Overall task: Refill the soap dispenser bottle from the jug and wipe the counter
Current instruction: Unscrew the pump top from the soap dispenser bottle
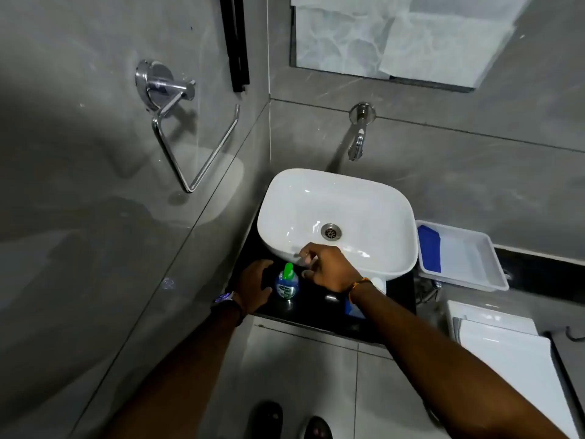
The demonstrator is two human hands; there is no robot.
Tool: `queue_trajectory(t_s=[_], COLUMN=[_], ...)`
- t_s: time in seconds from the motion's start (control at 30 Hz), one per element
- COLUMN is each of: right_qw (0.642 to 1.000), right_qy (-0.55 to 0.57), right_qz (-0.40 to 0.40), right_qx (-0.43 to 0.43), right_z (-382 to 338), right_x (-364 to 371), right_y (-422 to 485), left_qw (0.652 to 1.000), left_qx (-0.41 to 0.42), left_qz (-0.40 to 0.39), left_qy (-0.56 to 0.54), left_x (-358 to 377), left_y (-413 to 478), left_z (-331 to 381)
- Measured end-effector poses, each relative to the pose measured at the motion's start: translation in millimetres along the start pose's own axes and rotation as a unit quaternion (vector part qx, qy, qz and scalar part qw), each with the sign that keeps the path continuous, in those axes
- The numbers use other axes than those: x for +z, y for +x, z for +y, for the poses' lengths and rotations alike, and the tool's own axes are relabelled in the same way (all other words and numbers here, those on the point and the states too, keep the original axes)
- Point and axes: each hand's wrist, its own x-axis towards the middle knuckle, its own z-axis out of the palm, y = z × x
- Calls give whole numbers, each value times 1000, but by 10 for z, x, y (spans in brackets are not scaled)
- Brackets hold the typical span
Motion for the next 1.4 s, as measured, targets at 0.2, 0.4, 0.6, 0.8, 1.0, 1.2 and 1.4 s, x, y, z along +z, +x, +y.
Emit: queue_trajectory(t_s=[0.2,0.4,0.6,0.8,1.0,1.2,1.4], right_qw=[995,1000,1000,1000,994,982,977], right_qy=[66,2,-2,14,73,133,144], right_qz=[-23,-1,28,14,67,99,122], right_qx=[72,25,9,-14,49,88,101], right_z=[-69,-47,7,64,46,44,75], right_x=[311,392,479,487,601,722,755], right_y=[61,161,98,105,75,-8,7], left_qw=[999,996,992,995,997,997,996], left_qx=[18,14,15,30,37,34,33], left_qz=[-17,-37,-51,-37,-13,-14,0], left_qy=[-35,-81,-115,-85,-72,-69,-77], left_x=[119,181,231,250,323,354,362], left_y=[122,221,210,225,205,196,209], left_z=[34,-33,-75,-97,-137,-150,-150])
